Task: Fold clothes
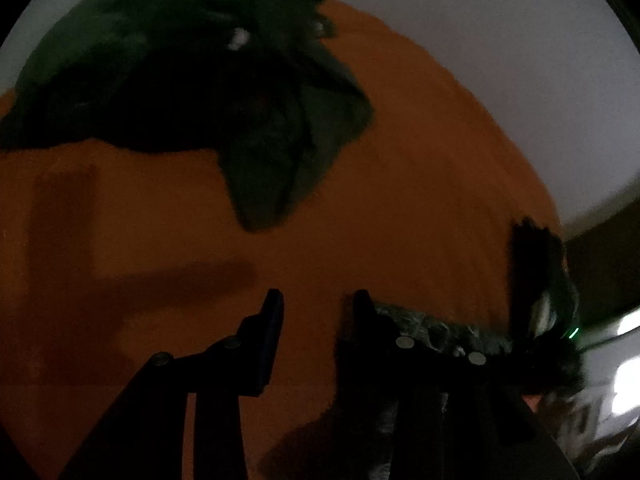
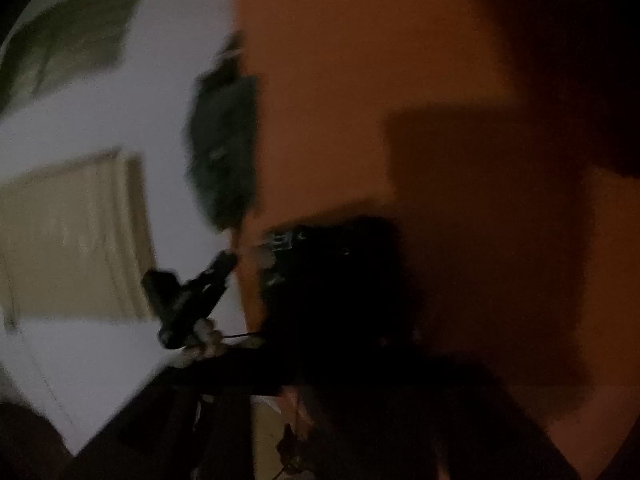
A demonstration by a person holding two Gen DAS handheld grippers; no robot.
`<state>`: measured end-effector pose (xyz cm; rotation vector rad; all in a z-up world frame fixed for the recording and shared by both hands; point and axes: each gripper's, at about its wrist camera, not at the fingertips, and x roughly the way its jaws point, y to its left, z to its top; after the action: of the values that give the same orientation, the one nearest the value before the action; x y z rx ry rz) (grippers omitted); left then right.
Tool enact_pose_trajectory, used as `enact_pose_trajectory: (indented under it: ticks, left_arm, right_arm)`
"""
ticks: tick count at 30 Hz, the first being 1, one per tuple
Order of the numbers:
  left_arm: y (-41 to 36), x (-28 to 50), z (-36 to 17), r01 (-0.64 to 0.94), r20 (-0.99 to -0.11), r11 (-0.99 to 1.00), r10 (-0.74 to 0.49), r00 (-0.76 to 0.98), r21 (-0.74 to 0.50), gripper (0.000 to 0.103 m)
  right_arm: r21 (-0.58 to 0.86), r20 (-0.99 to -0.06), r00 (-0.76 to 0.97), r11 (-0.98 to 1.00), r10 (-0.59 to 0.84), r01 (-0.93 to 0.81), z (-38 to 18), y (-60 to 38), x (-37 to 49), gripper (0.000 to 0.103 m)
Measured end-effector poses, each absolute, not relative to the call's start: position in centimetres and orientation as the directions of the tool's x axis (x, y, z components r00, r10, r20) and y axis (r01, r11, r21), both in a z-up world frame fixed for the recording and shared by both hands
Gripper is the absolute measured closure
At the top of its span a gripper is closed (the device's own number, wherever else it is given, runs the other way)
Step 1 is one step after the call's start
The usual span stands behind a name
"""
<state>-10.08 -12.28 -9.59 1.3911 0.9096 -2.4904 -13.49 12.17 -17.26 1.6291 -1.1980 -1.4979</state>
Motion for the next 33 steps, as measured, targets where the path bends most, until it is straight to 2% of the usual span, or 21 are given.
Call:
enact_pose_trajectory:
  ticks: [2, 4, 8, 10, 12, 13, 15, 16, 18, 21, 24, 27, 28, 29, 31, 33]
  left_arm:
    - [-12.3, -8.8, -8.4, 0.371, -0.812, -0.837, 0.139, -0.567, -0.403, 0.065]
    - [-11.7, -8.6, -8.1, 0.308, -0.815, -0.866, 0.173, -0.554, -0.393, 0.065]
    - [-9.4, -9.0, -9.7, 0.142, -0.82, -0.888, 0.33, -0.467, -0.438, 0.065]
    - [-7.7, -9.3, -11.2, 0.104, -0.833, -0.889, 0.369, -0.413, -0.446, 0.063]
    - [-7.1, -10.7, -13.9, 0.129, -0.846, -0.869, 0.415, -0.335, -0.477, 0.059]
    - [-7.1, -11.1, -15.2, 0.163, -0.847, -0.851, 0.44, -0.298, -0.5, 0.059]
    - [-7.8, -11.1, -16.5, 0.228, -0.81, -0.786, 0.508, -0.294, -0.575, 0.058]
    - [-8.1, -11.1, -17.1, 0.26, -0.787, -0.747, 0.54, -0.298, -0.612, 0.055]
    - [-8.5, -10.8, -17.2, 0.291, -0.742, -0.684, 0.589, -0.319, -0.668, 0.048]
    - [-9.0, -11.3, -17.1, 0.352, -0.67, -0.571, 0.662, -0.337, -0.742, 0.046]
    - [-8.2, -12.9, -16.4, 0.344, -0.668, -0.575, 0.675, -0.313, -0.742, 0.044]
    - [-6.4, -13.9, -14.6, 0.247, -0.806, -0.77, 0.535, -0.253, -0.588, 0.044]
    - [-5.9, -13.9, -14.4, 0.22, -0.828, -0.802, 0.508, -0.237, -0.555, 0.044]
    - [-5.4, -13.8, -14.3, 0.195, -0.843, -0.825, 0.49, -0.221, -0.531, 0.044]
    - [-4.3, -13.4, -14.4, 0.152, -0.858, -0.849, 0.478, -0.189, -0.507, 0.044]
    - [-3.5, -13.1, -15.5, 0.161, -0.843, -0.829, 0.511, -0.168, -0.535, 0.044]
  right_arm:
    - [0.91, -0.383, -0.097, -0.358, -0.919, -0.21, -17.2, 13.5, -13.0, 0.03]
    - [0.916, -0.379, -0.107, -0.357, -0.919, -0.182, -16.5, 14.3, -12.3, 0.02]
    - [0.904, -0.416, -0.09, -0.401, -0.905, -0.152, -16.4, 14.6, -9.3, 0.019]
    - [0.894, -0.437, -0.07, -0.424, -0.897, -0.143, -16.4, 13.9, -6.8, 0.019]
    - [0.865, -0.498, -0.062, -0.491, -0.865, -0.102, -16.4, 12.3, -5.8, 0.019]
    - [0.86, -0.508, -0.066, -0.501, -0.859, -0.096, -16.3, 11.8, -5.6, 0.023]
    - [0.856, -0.516, -0.076, -0.51, -0.853, -0.089, -16.1, 11.1, -5.3, 0.064]
    - [0.853, -0.52, -0.081, -0.514, -0.85, -0.086, -16.0, 10.7, -5.1, 0.098]
    - [0.849, -0.529, -0.092, -0.523, -0.844, -0.08, -15.7, 10.0, -4.9, 0.098]
    - [0.82, -0.573, -0.126, -0.568, -0.81, -0.077, -14.9, 11.8, -4.6, 0.098]
    - [0.743, -0.668, -0.139, -0.665, -0.731, -0.075, -15.7, 14.6, -5.4, 0.097]
    - [0.755, -0.655, -0.09, -0.648, -0.75, -0.096, -16.5, 15.6, -6.8, 0.075]
    - [0.761, -0.648, -0.074, -0.641, -0.758, -0.104, -16.7, 15.9, -7.3, 0.063]
    - [0.779, -0.627, -0.104, -0.623, -0.772, -0.072, -16.2, 16.4, -7.4, 0.044]
    - [0.816, -0.569, -0.208, -0.577, -0.796, -0.025, -15.0, 17.3, -8.2, 0.021]
    - [0.85, -0.514, -0.25, -0.525, -0.82, -0.025, -15.3, 17.2, -9.6, 0.018]
